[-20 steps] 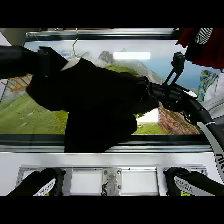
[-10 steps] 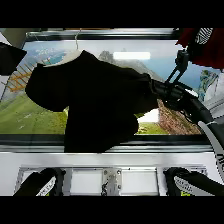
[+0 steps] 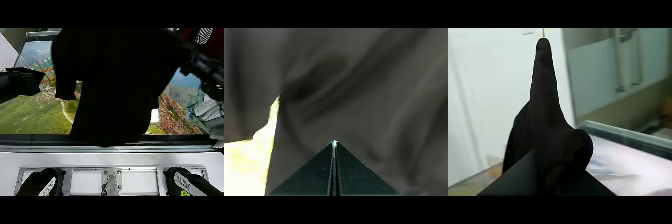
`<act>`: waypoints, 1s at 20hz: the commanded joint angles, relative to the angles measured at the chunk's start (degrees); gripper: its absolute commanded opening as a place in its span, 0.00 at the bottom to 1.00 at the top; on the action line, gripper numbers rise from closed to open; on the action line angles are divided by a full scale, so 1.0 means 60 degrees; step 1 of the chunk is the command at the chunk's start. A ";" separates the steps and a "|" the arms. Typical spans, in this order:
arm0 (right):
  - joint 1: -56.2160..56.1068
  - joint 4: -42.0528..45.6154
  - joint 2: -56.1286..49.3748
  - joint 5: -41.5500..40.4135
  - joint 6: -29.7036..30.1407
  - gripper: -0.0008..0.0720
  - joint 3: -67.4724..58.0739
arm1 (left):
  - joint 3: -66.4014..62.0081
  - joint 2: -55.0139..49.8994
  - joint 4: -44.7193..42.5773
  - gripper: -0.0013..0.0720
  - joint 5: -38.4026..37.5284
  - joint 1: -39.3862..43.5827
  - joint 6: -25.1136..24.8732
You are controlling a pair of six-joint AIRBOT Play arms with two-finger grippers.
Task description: Fold the clothes and pants, and hang the long-sleeved shirts on hangers.
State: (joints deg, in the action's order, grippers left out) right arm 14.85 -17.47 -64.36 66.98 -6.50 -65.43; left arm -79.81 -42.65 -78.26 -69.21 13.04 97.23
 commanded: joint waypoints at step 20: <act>0.5832 0.5989 0.1803 -0.6630 -0.3566 0.03 -0.3286 | 0.0605 -0.1126 0.0033 0.04 0.0896 0.0645 0.0040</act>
State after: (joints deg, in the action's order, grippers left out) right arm 49.67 17.26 -53.60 29.95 -27.35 -84.38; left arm -76.20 -49.34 -78.02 -64.10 16.86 97.49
